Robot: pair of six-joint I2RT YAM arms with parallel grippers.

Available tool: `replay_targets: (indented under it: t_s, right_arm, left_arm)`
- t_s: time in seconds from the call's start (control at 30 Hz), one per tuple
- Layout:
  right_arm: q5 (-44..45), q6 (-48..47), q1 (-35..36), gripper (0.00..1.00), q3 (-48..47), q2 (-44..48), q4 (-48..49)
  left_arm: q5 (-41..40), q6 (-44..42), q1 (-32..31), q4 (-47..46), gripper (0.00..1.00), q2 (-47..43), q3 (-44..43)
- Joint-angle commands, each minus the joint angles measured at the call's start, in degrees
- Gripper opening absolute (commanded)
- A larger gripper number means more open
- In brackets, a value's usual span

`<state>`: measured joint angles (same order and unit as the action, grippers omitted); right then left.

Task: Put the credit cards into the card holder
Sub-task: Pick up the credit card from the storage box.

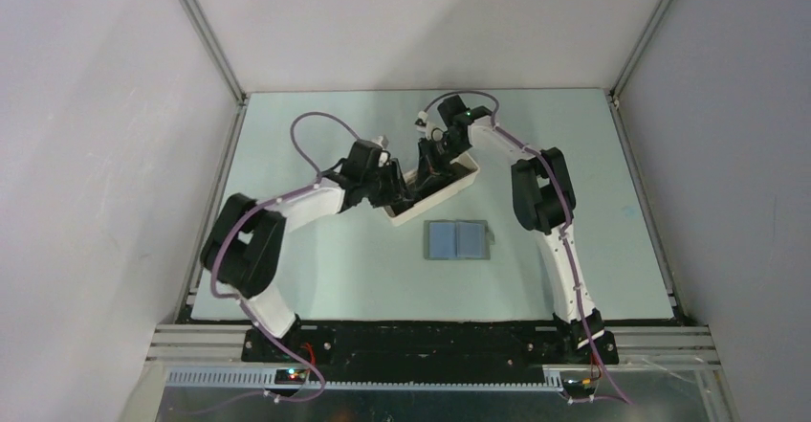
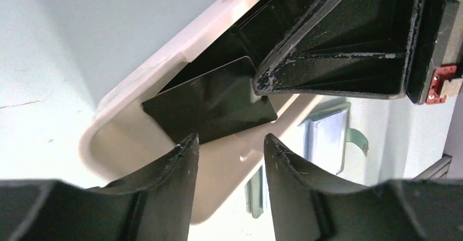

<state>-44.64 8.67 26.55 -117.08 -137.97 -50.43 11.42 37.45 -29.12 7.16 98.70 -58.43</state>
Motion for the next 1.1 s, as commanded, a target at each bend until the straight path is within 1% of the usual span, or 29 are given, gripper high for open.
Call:
replay_targets:
  t_s: [0.0, 0.23, 0.33, 0.43, 0.5, 0.57, 0.67, 0.7, 0.77, 0.87, 0.9, 1.03, 1.07]
  right_arm:
    - [-2.2, 1.1, 0.3, 0.0, -0.7, 7.2, 0.9]
    - [-2.5, 1.2, 0.2, 0.0, -1.9, 8.2, 0.3]
    - [-2.6, 1.0, 0.2, 0.0, -2.8, 8.6, -0.4]
    - [-2.7, 0.6, 0.2, 0.0, -3.5, 9.4, -1.9]
    - [-2.9, 0.0, 0.2, 0.0, -3.9, 10.2, -2.7]
    - [-3.7, -0.3, 0.2, 0.0, -4.1, 11.5, -3.6]
    - [-5.2, -0.6, 0.3, 0.0, -4.1, 14.6, -4.3]
    - [-5.6, -0.8, 0.2, 0.0, -4.1, 15.4, -4.7]
    - [-7.0, -1.5, 0.3, 0.0, -4.0, 17.5, -6.0]
    - [-8.9, -3.4, 0.5, 0.0, -4.0, 21.3, -9.4]
    - [-10.1, -4.0, 0.7, 0.0, -4.0, 22.0, -10.4]
    - [-14.4, -8.0, 2.0, 0.0, -2.9, 27.3, -16.8]
    - [-15.2, -9.3, 2.3, 0.0, -2.5, 28.3, -18.8]
  left_arm:
    - [-7.4, -2.2, 0.5, -1.3, 0.54, -10.1, 1.8]
    - [-8.6, -4.9, 2.8, -2.0, 0.57, -16.8, 3.9]
    - [-7.9, -6.9, 3.8, -3.1, 0.63, -20.3, 5.5]
    - [-5.5, -10.8, 4.7, -4.7, 0.69, -23.8, 7.0]
    - [-2.3, -13.0, 5.9, -5.0, 0.71, -27.2, 7.8]
    - [2.4, -14.0, 9.1, -5.1, 0.73, -29.6, 8.1]
    - [12.5, -14.1, 12.7, -5.4, 0.73, -31.8, 7.6]
    - [14.4, -14.2, 13.8, -5.4, 0.73, -32.7, 7.4]
    - [20.8, -14.8, 14.6, -4.7, 0.74, -33.7, 6.2]
    - [27.5, -15.7, 14.9, -1.9, 0.75, -33.7, 2.7]
    - [31.3, -15.7, 14.9, -1.5, 0.74, -33.5, 1.6]
    - [41.8, -14.3, 14.8, -1.0, 0.74, -33.4, 0.6]
    - [43.1, -14.1, 14.8, -0.8, 0.74, -33.8, 0.8]
